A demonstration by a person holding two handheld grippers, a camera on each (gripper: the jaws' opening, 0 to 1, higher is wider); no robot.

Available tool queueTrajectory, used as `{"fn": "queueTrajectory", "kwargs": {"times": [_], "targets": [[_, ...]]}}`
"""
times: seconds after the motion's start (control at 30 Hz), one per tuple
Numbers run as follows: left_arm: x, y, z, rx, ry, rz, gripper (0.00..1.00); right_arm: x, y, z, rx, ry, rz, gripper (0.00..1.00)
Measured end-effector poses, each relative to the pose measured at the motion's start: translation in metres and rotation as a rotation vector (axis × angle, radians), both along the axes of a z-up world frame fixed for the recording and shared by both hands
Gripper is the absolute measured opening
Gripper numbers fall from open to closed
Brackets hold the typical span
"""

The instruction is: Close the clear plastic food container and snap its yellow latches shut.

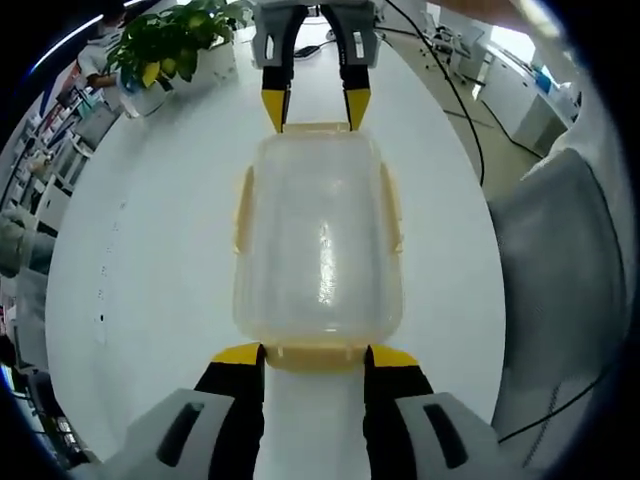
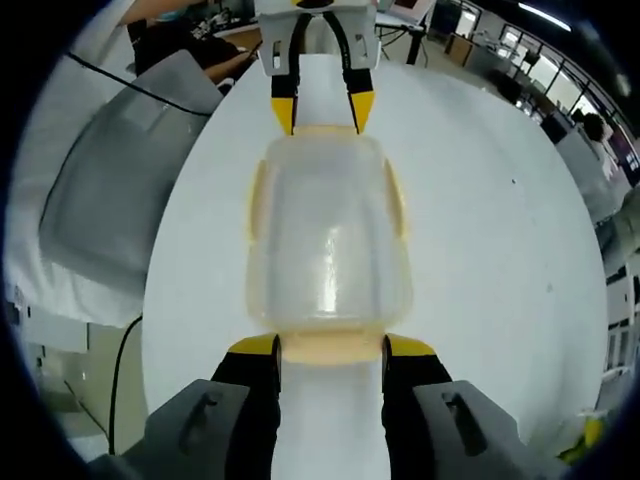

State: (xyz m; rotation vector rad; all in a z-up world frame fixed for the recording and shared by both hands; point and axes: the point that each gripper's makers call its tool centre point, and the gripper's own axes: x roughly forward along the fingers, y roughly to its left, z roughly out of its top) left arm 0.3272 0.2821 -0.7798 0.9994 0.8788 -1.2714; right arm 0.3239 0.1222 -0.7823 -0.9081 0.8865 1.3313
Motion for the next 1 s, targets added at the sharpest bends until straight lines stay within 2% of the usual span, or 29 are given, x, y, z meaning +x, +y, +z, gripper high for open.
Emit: {"fn": "queueTrajectory", "kwargs": {"times": [0.9,1.0], "targets": [[-0.0085,0.003,0.0002,0.011,0.024,0.001,0.32,-0.0062,0.0027,0.0001,0.019,0.007,0.011,0.36],[-0.0089,0.0024,0.0003,0.006,0.027,-0.002,0.32,-0.0083,0.0023,-0.0036,0.014,0.024,0.002,0.36]]}}
